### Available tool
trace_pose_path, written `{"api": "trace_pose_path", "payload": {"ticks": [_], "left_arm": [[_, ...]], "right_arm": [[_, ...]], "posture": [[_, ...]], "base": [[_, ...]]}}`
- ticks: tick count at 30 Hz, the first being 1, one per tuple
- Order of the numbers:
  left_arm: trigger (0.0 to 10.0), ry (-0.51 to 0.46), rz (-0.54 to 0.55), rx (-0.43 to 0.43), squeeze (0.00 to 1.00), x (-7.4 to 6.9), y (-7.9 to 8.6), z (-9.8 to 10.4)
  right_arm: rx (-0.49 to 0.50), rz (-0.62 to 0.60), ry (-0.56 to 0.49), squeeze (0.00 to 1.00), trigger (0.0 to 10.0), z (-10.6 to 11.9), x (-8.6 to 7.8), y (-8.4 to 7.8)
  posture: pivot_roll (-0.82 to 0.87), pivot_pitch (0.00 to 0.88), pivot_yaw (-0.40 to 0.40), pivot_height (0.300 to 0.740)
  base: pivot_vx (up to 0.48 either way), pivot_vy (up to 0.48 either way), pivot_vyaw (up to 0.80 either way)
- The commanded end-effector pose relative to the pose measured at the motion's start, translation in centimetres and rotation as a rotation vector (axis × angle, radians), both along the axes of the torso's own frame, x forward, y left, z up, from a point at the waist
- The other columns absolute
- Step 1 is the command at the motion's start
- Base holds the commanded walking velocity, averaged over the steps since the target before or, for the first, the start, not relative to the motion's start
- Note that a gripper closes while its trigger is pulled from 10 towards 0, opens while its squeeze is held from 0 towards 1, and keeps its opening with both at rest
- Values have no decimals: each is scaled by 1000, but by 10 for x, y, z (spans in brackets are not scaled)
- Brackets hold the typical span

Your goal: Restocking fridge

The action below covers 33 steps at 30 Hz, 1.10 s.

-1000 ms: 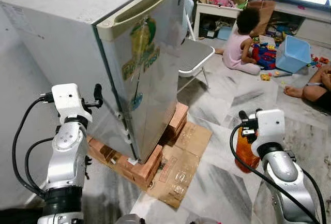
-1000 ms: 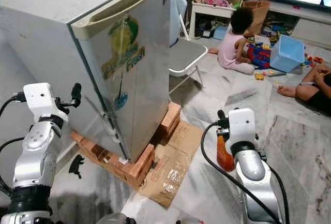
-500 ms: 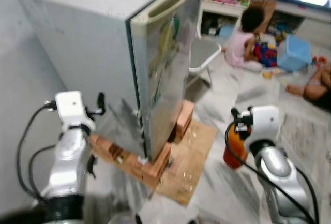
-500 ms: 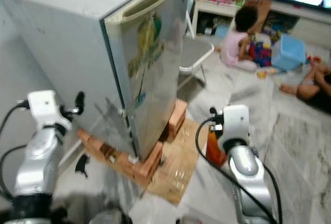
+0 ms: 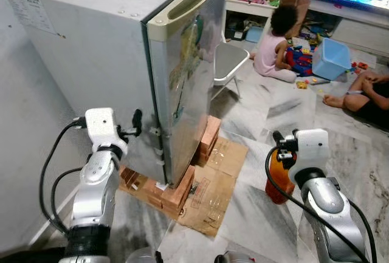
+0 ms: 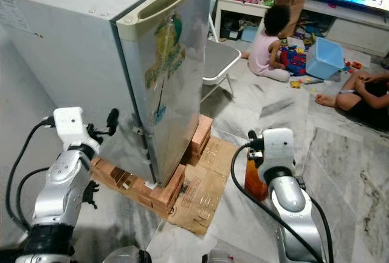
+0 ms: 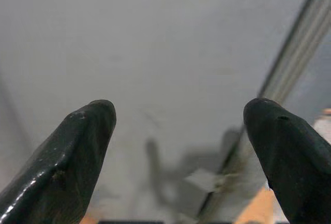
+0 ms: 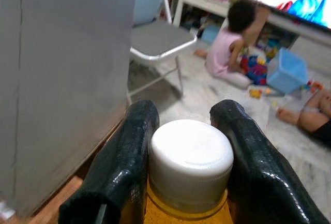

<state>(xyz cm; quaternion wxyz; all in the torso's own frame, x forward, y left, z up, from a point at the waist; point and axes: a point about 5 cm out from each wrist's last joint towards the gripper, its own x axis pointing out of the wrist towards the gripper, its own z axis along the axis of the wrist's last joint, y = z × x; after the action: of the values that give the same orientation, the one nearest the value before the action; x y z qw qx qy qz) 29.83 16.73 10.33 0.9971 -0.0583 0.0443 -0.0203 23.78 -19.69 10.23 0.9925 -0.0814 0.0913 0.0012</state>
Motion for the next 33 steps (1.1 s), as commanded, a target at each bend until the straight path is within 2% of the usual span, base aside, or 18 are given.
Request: {"api": "trace_pose_path", "payload": {"ticks": [1, 6, 10, 14, 19, 22, 27, 28, 29, 31, 32, 33], "left_arm": [[10000, 15, -65, -22, 0, 5, -11, -1], [10000, 33, -80, -13, 0, 11, -21, -8], [10000, 33, -95, -10, 0, 16, -29, -11], [10000, 28, -79, -8, 0, 23, -28, -10], [10000, -5, -23, -9, 0, 39, -22, 0], [10000, -16, -19, -7, 0, 43, -21, 4], [10000, -31, -89, 3, 0, 54, -37, 11], [10000, -34, -116, 10, 0, 59, -46, 11], [10000, -34, -116, 10, 0, 59, -46, 11], [10000, -55, -168, 29, 0, 64, -64, 15], [10000, -74, -216, 49, 0, 66, -79, 20], [10000, -83, -235, 60, 0, 66, -85, 21]], "right_arm": [[-5, 6, -27, 0, 10000, 9, -1, -1], [-10, 24, -32, 0, 10000, 12, 0, 1], [-5, -12, -21, 0, 10000, 10, -1, -5], [-3, -16, -20, 0, 10000, 10, -3, -4], [-11, -22, -26, 0, 10000, 12, -3, -4], [-12, -23, -27, 0, 10000, 12, -3, -4], [-19, -23, -32, 0, 10000, 15, -1, -5], [-18, -24, -29, 0, 10000, 15, -1, -6], [-18, -24, -29, 0, 10000, 15, -1, -6], [-17, -17, -27, 0, 10000, 15, -1, -4], [-16, -8, -21, 0, 10000, 14, -2, -2], [-16, -6, -18, 0, 10000, 13, -3, -1]], "posture": [[-36, 20, -37, 740], [-50, 28, -38, 740], [-55, 38, -31, 740], [-76, 37, -17, 740], [-92, 33, -11, 740], [-98, 32, -10, 740], [-101, 25, -14, 740], [-101, 20, -16, 740], [-101, 20, -16, 740], [-102, 15, -17, 740], [-104, 8, -17, 740], [-105, 7, -17, 740]], "base": [[0, 0, -663], [0, 0, -591], [0, 0, 0], [0, 0, 0], [0, 0, 0], [0, 0, 0], [0, 0, 0], [0, 0, 0], [0, 0, 0], [0, 0, 0], [0, 0, 0], [0, 0, 0]]}}
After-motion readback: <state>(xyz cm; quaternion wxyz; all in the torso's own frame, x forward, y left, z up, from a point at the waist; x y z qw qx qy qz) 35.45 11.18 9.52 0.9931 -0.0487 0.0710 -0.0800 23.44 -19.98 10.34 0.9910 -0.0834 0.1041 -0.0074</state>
